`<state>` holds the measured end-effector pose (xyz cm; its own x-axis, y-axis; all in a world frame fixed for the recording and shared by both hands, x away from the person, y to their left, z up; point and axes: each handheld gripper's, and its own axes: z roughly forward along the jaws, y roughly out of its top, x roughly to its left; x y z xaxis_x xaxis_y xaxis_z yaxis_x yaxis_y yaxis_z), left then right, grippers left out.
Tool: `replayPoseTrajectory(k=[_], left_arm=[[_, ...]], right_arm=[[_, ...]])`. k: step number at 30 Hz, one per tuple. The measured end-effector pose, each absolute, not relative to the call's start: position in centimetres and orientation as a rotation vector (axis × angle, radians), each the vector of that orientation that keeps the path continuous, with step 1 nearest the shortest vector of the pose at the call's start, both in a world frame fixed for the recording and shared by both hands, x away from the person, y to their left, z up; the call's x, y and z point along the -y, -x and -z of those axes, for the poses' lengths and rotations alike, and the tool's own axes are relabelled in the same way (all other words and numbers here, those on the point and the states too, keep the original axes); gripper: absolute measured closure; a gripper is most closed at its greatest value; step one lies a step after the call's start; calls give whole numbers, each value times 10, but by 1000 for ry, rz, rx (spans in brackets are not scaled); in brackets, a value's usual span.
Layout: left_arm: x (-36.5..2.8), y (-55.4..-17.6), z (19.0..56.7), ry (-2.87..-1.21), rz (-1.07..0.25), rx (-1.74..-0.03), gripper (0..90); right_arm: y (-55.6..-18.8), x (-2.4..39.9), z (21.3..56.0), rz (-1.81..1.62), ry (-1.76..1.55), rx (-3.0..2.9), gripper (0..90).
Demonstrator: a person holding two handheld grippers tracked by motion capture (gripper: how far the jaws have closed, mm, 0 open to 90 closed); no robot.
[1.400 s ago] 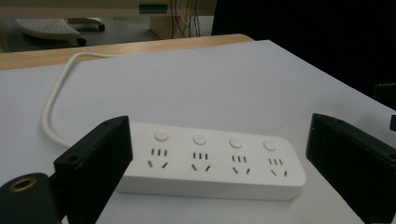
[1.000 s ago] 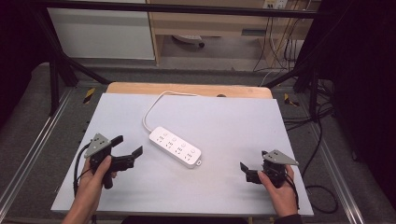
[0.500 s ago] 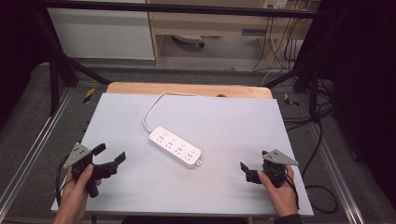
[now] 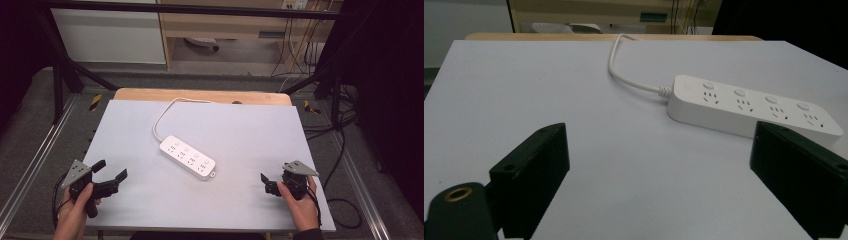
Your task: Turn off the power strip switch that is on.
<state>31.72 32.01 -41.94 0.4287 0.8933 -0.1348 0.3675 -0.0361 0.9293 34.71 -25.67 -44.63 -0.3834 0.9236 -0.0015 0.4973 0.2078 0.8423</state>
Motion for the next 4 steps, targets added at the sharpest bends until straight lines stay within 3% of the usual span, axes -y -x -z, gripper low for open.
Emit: replayPoseTrajectory(k=[4], left_arm=[[-317,-315,422,-1640,-614,-1107,87]], right_arm=[[-351,258,455,-995,-1400,-1992,32]])
